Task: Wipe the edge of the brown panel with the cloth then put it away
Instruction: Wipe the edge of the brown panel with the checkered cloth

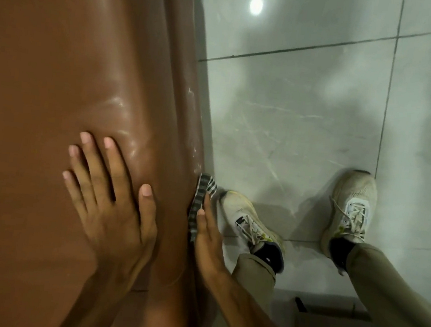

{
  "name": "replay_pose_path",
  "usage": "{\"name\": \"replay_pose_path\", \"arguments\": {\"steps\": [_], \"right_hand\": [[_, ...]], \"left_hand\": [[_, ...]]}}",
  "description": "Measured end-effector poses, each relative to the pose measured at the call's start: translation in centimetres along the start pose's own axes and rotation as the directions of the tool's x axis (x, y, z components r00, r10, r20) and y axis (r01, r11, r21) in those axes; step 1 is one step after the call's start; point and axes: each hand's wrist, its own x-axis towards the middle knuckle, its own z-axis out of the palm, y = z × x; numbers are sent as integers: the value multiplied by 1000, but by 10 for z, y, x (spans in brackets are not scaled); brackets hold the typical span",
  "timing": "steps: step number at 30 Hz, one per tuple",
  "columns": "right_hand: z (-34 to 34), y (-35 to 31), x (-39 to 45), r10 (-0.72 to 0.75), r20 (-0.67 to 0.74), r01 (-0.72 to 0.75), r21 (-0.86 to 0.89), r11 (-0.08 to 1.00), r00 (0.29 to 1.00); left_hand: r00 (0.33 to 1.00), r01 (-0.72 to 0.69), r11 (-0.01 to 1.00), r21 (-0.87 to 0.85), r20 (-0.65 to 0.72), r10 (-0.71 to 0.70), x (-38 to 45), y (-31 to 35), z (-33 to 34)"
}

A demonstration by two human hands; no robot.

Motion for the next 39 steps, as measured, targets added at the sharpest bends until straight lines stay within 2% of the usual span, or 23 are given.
{"name": "replay_pose_path", "arguments": {"steps": [3,6,9,11,13,17,21,23,27,29,31,34,37,39], "right_hand": [[12,-30,28,-133,-7,132,-100,986,991],[15,-51,83,-158,46,162,-103,982,986],[4,-29,103,-115,3,115,-85,990,993],[-1,-11,84,-31,-20,29,-105,994,999],[-4,-2,53,-9,-24,7,-91,996,1000],[9,-38,33,-122,15,123,-124,985,992],[33,-111,87,-338,33,338,-197,920,940],[35,-122,122,-379,18,376,-189,907,925],[20,-91,140,-218,17,218,-155,964,976],[9,-76,120,-139,7,138,-179,974,990],[6,-76,93,-132,15,132,-187,973,991],[21,-120,86,-246,45,250,-193,949,968],[48,-185,124,-428,54,429,-208,879,902],[58,-215,160,-497,26,491,-212,845,867]], "left_hand": [[999,-46,999,-7,25,46,1,-5,-2],[986,-164,986,19,22,163,16,-21,1],[979,-204,979,20,13,204,30,-24,3],[978,-203,979,27,45,201,32,-20,1],[978,-192,981,30,89,189,33,-18,-8],[973,-210,976,53,110,203,56,-18,-19],[977,-210,977,32,40,209,100,-6,-17],[976,-219,976,12,-15,219,117,-1,-12],[967,-250,968,-4,-58,249,153,3,-13],[965,-254,967,-1,-61,253,175,9,-18],[966,-248,969,23,-65,249,191,15,-22],[967,-234,971,56,-88,239,198,22,-23],[955,-240,967,88,-155,252,197,20,-15],[940,-251,963,99,-214,267,199,17,-5]]}}
